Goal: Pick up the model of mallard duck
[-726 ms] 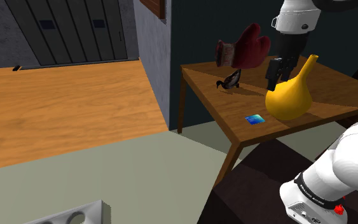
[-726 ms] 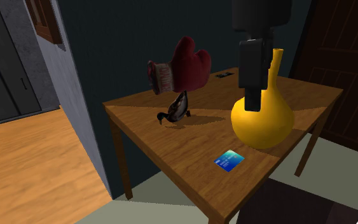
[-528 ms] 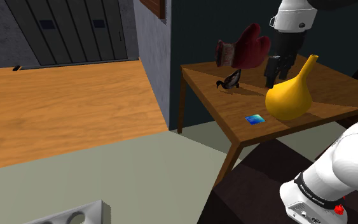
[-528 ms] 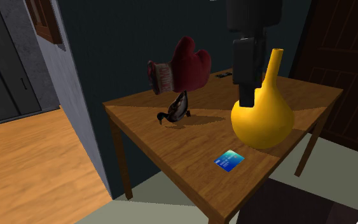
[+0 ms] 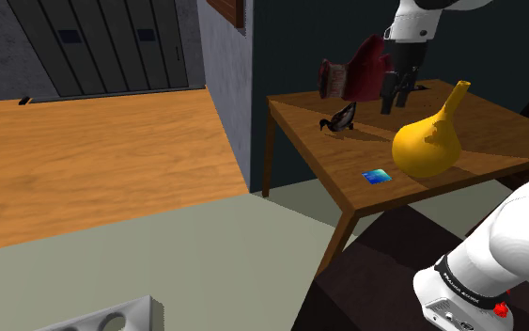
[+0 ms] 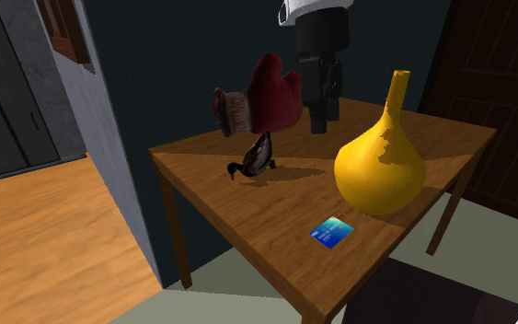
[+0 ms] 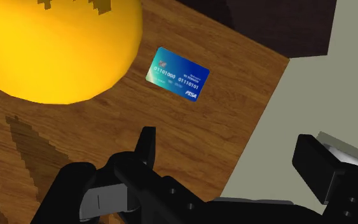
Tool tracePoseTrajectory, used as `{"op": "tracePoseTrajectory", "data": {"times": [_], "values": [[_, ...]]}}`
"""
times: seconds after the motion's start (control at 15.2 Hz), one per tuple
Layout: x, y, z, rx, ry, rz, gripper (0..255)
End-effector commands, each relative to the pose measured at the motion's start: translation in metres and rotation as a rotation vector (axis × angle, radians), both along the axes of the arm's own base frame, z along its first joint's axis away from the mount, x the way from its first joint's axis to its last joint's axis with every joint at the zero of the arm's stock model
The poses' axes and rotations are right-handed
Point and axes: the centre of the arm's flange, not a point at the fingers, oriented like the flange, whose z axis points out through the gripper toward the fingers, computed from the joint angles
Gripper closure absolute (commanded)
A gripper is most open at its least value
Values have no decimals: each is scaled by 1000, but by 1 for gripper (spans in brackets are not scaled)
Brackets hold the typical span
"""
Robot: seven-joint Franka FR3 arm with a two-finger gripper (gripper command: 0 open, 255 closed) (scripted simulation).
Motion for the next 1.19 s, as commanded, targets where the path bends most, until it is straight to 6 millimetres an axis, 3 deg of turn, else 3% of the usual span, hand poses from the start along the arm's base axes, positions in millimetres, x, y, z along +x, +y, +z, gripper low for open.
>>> {"op": "tracePoseTrajectory", "data": {"times": [0.0, 0.53, 1.12], "values": [[21, -24, -6, 29, 7, 10, 0], [100, -110, -41, 148, 38, 48, 0], [190, -198, -94, 281, 72, 89, 0]]}}
